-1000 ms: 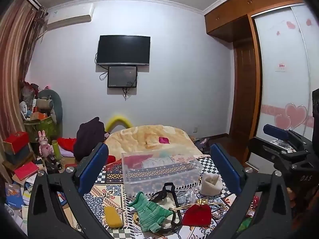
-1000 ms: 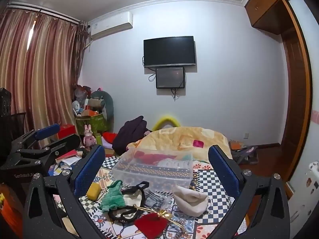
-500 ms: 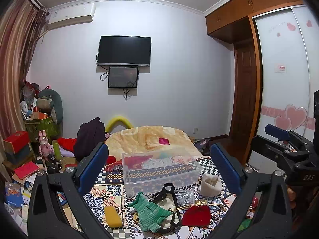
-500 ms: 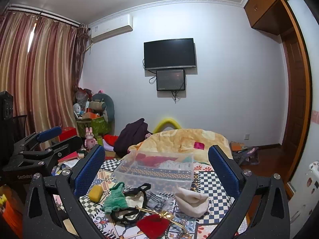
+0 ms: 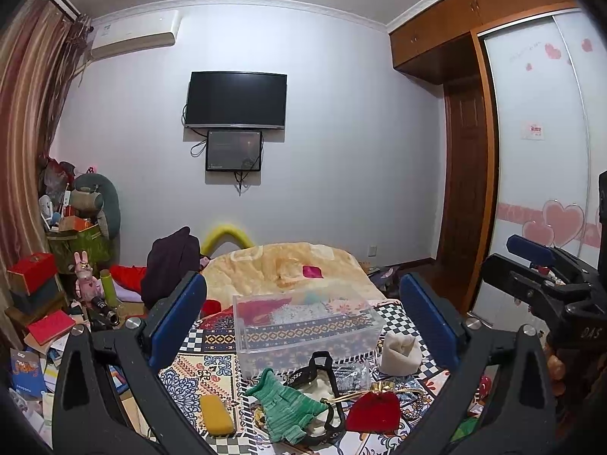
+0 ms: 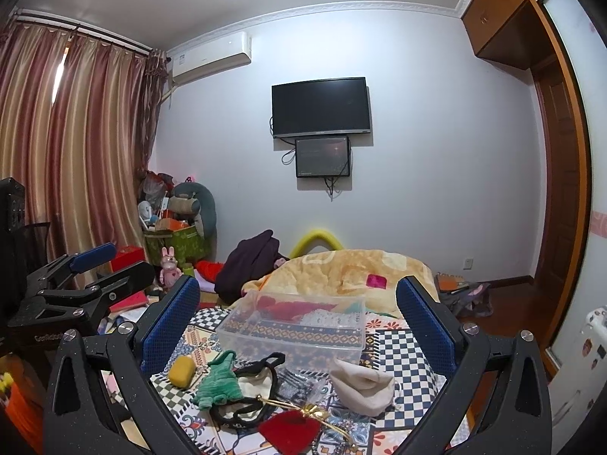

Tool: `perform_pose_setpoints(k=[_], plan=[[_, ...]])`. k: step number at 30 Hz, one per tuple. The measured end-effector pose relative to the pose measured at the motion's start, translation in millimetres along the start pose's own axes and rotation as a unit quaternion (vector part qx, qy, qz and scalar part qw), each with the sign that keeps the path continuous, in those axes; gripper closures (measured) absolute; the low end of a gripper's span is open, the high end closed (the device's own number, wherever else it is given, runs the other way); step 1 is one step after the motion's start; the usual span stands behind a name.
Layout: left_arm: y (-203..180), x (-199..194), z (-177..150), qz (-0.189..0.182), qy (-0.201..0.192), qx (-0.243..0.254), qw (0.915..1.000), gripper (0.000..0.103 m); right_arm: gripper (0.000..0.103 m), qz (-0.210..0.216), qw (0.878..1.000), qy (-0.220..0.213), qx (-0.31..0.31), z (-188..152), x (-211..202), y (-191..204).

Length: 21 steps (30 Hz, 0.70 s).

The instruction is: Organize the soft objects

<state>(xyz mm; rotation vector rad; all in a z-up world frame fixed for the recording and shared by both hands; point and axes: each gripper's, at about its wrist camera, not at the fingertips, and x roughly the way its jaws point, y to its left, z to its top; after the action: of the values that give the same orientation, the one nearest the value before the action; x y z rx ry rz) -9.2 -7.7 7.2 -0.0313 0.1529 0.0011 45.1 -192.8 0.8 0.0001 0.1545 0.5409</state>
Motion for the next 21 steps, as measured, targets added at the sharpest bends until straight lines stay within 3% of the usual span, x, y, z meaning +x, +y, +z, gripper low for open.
perform_pose_setpoints(k=[21], plan=[[-0.1, -0.5, 0.1, -0.001, 0.000, -0.001, 1.0000, 0.000, 0.000, 0.002, 1.000, -0.002, -0.001, 0.5, -0.2, -2.6]])
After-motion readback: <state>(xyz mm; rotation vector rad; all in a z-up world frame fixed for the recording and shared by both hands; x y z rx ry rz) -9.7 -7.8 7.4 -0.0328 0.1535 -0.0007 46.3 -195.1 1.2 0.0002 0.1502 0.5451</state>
